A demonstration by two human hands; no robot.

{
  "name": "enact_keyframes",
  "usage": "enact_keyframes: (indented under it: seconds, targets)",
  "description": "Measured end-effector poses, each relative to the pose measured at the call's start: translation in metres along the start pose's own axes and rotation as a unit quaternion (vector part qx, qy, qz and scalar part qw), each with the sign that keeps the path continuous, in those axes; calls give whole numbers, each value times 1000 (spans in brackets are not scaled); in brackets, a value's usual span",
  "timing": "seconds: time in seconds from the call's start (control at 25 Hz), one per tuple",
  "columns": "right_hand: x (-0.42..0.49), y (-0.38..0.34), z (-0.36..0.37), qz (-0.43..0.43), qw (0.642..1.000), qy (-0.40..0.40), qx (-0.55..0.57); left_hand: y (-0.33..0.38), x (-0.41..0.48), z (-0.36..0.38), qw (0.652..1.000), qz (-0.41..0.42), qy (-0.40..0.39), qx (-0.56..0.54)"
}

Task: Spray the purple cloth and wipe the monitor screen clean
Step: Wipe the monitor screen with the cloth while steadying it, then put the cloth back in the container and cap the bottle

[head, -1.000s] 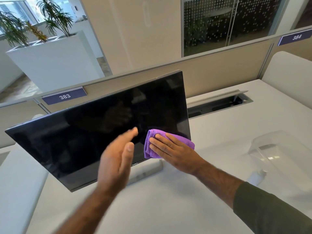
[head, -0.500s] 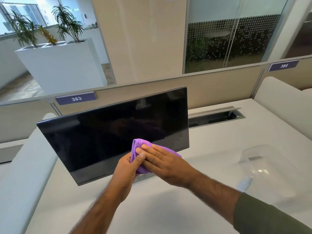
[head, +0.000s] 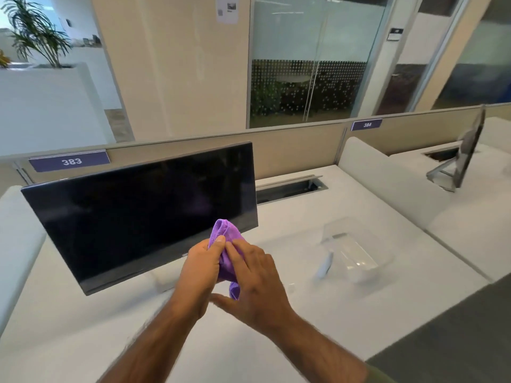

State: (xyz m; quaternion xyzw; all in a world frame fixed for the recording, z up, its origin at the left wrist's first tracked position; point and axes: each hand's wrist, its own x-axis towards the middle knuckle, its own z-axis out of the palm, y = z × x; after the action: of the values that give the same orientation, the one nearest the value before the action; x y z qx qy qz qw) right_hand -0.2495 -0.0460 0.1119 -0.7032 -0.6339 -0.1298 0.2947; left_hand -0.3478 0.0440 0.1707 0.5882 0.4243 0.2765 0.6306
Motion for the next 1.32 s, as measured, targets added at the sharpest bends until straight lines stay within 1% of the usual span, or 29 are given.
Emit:
enact_keyframes:
  seconds: [0.12,0.2,0.24,0.32,0.36,0.4,0.48,0.6,0.68,0.72,0.8,0.84,0.88,0.92,0.96,1.04,1.08,1.12,1.16,1.2,1.24,1.32]
  targets:
    - [-11,0,-24,81,995,-29,45,11,-19,32,999,-37,-12,-17]
    - [-14,8,-48,127,985,-65,100,22,-33,52,997,-57,-31,-48]
    - [-13,13,-63,156,973,-88,144,26,-39,61,995,-59,-44,-64]
    - [-7,28,-95,221,934,-118,254,31,-46,81,993,-55,-78,-71]
    - [-3,38,-109,257,913,-114,294,32,-47,93,992,-49,-96,-67]
    - [1,49,-119,289,900,-99,310,33,-48,104,991,-41,-112,-67]
    - [7,78,-134,338,894,-74,285,35,-47,135,989,-33,-134,-61]
    - [11,128,-148,365,899,-54,235,39,-41,186,985,-25,-166,-34]
    - [11,169,-162,370,896,-28,246,42,-30,225,988,-3,-149,-33]
    - [13,188,-170,371,892,-18,256,42,-23,241,992,9,-121,-38]
    - [19,226,-188,381,877,-7,291,34,-2,268,999,22,-29,-13]
    - [22,244,-198,389,865,-3,317,27,10,281,1000,6,10,6]
    - [25,259,-208,392,851,2,350,20,20,289,1000,-20,21,8]
    - [28,273,-216,391,833,6,391,12,28,296,998,-56,7,-22]
    - [30,287,-224,387,812,9,436,5,35,306,991,-101,-18,-81]
    - [33,313,-233,391,770,6,503,1,46,324,958,-176,-51,-219]
    - [32,326,-233,397,759,5,515,0,51,332,943,-191,-51,-266]
    - [31,340,-231,406,756,7,514,-2,55,339,937,-191,-45,-289]
    - [27,353,-228,417,755,10,506,-4,61,344,939,-179,-36,-292]
    - [23,366,-223,429,762,13,485,-6,65,349,949,-159,-27,-271]
    - [17,378,-217,443,772,16,455,-8,70,354,964,-138,-17,-224]
    - [1,402,-200,458,806,15,374,-15,77,362,990,-102,8,-94]
